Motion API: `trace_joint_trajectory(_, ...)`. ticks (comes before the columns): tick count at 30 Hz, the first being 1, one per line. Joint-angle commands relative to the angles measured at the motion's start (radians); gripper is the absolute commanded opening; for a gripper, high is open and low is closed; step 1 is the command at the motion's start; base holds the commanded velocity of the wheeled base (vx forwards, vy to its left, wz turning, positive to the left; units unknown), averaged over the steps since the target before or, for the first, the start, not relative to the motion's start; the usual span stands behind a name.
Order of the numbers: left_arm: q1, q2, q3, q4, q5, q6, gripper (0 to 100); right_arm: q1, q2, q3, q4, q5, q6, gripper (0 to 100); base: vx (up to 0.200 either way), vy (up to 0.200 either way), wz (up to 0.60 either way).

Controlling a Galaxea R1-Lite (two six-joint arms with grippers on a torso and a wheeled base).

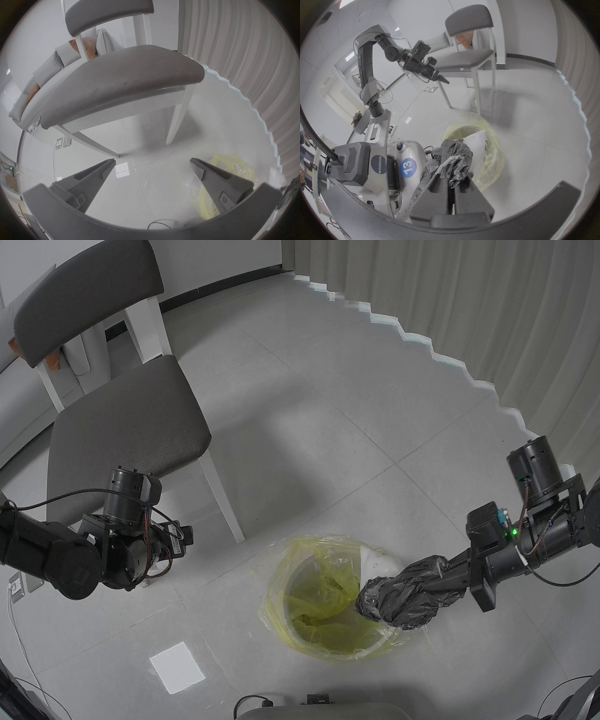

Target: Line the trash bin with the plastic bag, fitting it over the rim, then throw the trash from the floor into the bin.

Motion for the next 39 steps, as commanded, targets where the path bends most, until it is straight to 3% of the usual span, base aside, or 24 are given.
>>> trace_joint_trajectory(1, 0.003, -0.006, -0.009, -0.006, 0.001, -0.027, 100, 0.053, 0.168, -0.036, -0.002, 0.001, 0.008, 0, 0.0, 0.0, 0.0)
trace_joint_trajectory(16, -0.008, -0.023, -0.04, -0.006, 0.003, -0.039, 100, 0.056, 0.568, -0.347, 0.007, 0.001, 0.025, 0, 0.0, 0.0, 0.0)
trace_joint_trajectory(24, -0.008, -0.041, -0.041, -0.006, 0.003, -0.041, 100, 0.059, 0.673, -0.389, 0.003, 0.001, 0.083, 0, 0.0, 0.0, 0.0)
trace_joint_trajectory(39, -0.011, -0.067, -0.037, -0.006, 0.016, -0.042, 100, 0.042, 0.875, -0.616, 0.007, 0.0, 0.155, 0, 0.0, 0.0, 0.0)
